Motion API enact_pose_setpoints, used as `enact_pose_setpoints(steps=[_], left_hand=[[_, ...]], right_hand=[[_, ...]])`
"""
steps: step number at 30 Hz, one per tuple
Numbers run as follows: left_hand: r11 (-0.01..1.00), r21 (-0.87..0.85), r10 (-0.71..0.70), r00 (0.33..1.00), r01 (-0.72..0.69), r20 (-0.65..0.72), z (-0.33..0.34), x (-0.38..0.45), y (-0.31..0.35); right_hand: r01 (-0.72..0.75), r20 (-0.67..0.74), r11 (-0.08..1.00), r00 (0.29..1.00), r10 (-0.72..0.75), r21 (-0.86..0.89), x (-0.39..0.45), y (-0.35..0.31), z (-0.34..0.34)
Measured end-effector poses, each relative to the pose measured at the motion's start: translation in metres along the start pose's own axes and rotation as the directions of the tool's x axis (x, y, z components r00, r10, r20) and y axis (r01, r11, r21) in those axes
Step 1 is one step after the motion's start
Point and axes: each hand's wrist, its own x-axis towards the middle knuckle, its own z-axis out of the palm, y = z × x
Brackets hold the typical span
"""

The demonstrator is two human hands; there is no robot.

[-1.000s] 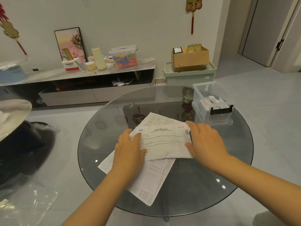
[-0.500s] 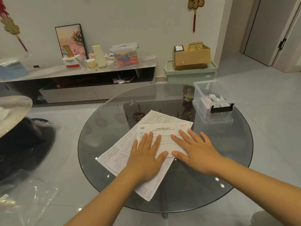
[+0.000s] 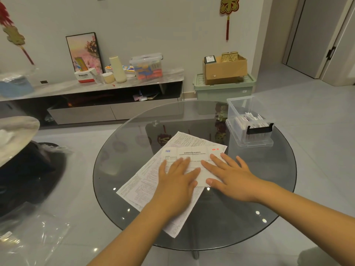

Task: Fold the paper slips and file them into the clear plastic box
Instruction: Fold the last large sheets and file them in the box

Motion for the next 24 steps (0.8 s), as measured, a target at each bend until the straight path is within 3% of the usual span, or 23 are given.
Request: enact_pose_setpoints(steps=[3,8,17,20,24], left_hand=[[0.982,-0.165,0.077,0.99,-0.096,-0.119,0.0,-0.007,0.012],[0.973,-0.217,0.076,0.996,-0.082,-0.036,-0.004,-0.013,0.006],[0.96,-0.252,0.135,0.99,-0.119,0.043,-0.009,-0.016,0.009],[0.957,-0.269,0.124,0.992,-0.112,0.029,-0.009,-0.013,0.013],[0.952,-0.283,0.106,0.994,-0.113,-0.039,-0.012,-0.012,0.019]], right_hand=[[0.048,0.026,0.998,0.999,-0.047,-0.029,-0.008,0.004,-0.009],[0.142,0.06,0.988,0.988,-0.139,-0.052,-0.024,0.01,-0.024],[0.188,-0.182,0.982,0.966,-0.183,0.007,-0.032,0.006,-0.018],[0.195,-0.296,0.98,0.935,-0.196,-0.032,-0.032,0.006,-0.014],[0.22,-0.338,0.975,0.921,-0.194,0.04,-0.034,0.006,-0.016]])
